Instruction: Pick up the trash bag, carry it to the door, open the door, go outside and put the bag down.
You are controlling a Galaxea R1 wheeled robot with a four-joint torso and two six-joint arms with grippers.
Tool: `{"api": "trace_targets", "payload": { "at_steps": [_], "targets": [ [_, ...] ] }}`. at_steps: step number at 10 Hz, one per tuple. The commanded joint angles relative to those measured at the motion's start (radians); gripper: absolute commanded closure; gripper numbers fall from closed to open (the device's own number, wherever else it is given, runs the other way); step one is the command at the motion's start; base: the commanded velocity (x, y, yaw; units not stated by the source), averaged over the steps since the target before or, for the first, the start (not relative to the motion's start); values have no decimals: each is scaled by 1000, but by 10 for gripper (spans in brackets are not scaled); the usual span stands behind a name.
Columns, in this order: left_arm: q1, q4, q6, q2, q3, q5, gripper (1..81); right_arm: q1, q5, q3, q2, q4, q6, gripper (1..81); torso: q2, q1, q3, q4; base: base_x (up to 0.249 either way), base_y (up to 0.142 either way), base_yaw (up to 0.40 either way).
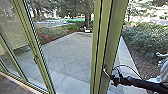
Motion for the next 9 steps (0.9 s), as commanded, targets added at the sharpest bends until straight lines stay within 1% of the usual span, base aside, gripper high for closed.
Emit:
{"api": "trace_targets", "payload": {
  "at_steps": [1, 4, 5, 6, 7, 9],
  "targets": [
    [-24, 4, 7, -6, 6, 97, 811, 198, -9, -47, -9, -12, 42, 10, 0, 0, -40, 0, 0, 0, 0],
    [-25, 5, 7, -4, 6, 97, 811, 206, -10, -48, -13, -12, 42, 10, 0, 0, -91, 0, 0, 0, 0],
    [-24, 5, 7, -3, 6, 97, 811, 209, -10, -48, -15, -14, 42, 10, 0, 0, -100, 0, 0, 0, 0],
    [-23, 5, 7, -3, 6, 97, 811, 212, -10, -52, -15, -16, 40, 10, 0, 0, -82, 0, 0, 0, 0],
    [-25, 5, 9, -4, 6, 97, 811, 217, -10, -57, -16, -16, 40, 10, 1, 0, -88, 0, 0, 0, 0],
    [-25, 5, 9, -3, 6, 97, 811, 235, -10, -57, -30, -19, 40, 10, 1, 1, -89, 0, 0, 0, 0]
  ]
}}
